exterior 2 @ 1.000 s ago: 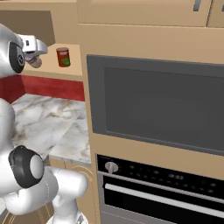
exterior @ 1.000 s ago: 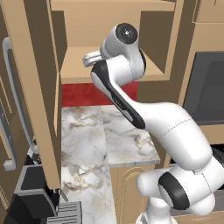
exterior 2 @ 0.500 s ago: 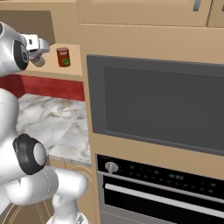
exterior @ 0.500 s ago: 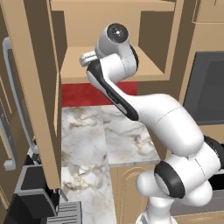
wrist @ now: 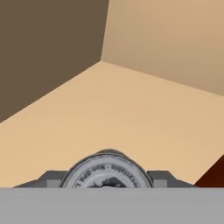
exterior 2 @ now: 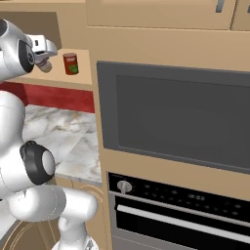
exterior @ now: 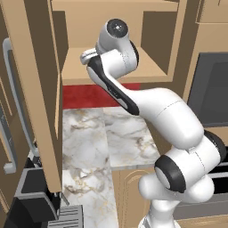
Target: Restock the canned food cabinet by taking the new fresh canned food from the counter and placing it in the cabinet. Then, take the old canned food from the cabinet and place it on the counter.
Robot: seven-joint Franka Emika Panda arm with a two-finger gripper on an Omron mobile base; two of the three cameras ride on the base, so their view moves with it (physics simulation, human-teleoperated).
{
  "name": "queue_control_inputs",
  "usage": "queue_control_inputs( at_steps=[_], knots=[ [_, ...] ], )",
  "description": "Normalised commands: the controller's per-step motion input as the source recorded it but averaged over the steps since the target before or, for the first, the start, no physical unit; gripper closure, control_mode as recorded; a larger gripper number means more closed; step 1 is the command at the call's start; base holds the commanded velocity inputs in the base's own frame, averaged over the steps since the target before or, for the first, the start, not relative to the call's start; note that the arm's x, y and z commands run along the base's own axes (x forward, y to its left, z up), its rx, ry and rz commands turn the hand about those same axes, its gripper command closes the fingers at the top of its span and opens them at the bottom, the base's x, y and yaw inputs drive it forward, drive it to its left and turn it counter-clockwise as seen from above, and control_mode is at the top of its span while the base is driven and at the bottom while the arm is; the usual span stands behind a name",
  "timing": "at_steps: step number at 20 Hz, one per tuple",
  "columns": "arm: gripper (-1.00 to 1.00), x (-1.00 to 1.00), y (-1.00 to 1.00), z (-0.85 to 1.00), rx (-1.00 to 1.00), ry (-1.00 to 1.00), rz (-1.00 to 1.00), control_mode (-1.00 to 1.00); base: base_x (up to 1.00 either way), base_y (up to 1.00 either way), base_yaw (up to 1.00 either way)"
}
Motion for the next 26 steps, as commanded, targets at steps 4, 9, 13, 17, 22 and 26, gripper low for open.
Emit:
queue_control_inputs(
  at_steps=[4, 9, 13, 17, 22, 26],
  knots=[
    [-1.0, 0.0, 0.0, -0.01, 0.0, -0.02, 0.0, -1.0, 0.0, 0.0, 0.0],
    [-1.0, 0.15, 0.0, 0.0, 0.0, -0.01, 0.0, -1.0, 0.0, 0.0, 0.0],
    [-1.0, 0.31, 0.0, 0.0, 0.0, -0.08, 0.0, -1.0, 0.0, 0.0, 0.0],
    [-1.0, 0.4, 0.0, 0.0, -0.02, -0.15, 0.0, -1.0, 0.0, 0.0, 0.0],
    [-1.0, 0.14, 0.0, 0.0, 0.0, -0.19, 0.0, -1.0, 0.0, 0.0, 0.0],
    [-1.0, 0.08, 0.0, 0.0, 0.0, -0.22, -0.01, -1.0, 0.0, 0.0, 0.0]
  ],
)
